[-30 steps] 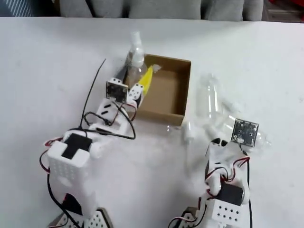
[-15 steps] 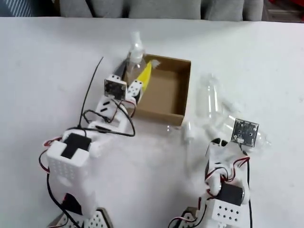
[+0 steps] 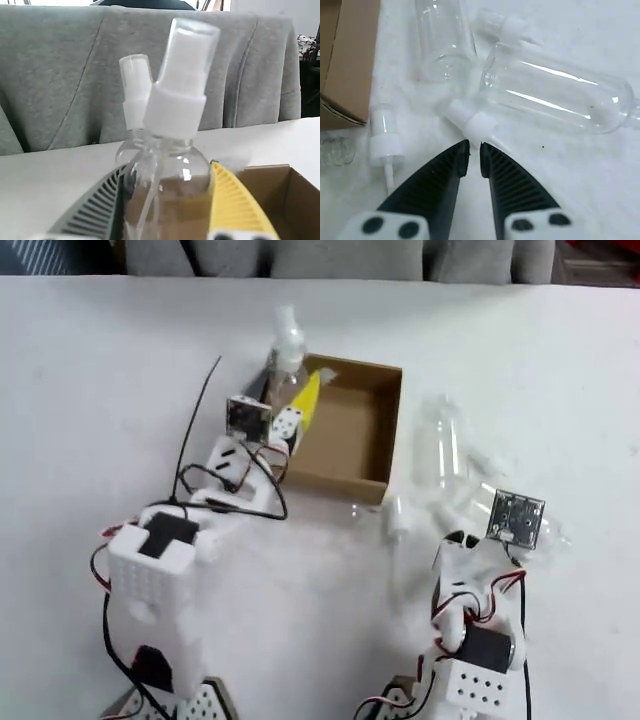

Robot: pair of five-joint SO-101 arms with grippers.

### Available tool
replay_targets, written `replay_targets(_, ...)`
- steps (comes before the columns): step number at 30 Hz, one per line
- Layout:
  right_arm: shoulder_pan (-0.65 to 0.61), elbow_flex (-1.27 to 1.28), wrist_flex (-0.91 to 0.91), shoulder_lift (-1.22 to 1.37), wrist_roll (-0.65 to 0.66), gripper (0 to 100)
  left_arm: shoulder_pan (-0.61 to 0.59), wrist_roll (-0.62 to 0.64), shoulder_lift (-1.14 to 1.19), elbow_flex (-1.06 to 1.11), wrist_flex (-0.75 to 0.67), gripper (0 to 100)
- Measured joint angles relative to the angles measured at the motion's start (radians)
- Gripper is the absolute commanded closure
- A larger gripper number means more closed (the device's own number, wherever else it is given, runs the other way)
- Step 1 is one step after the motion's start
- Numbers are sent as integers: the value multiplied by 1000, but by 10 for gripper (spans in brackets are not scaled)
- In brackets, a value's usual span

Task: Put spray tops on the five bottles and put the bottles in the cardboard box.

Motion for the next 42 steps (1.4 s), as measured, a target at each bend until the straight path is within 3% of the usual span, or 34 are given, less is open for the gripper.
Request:
replay_targets(10,0,0,0,0,0,984,0,0,0,0,78,967)
replay_targets(17,0,0,0,0,0,984,0,0,0,0,80,807)
replay_targets(42,0,0,0,0,0,984,0,0,0,-2,114,769)
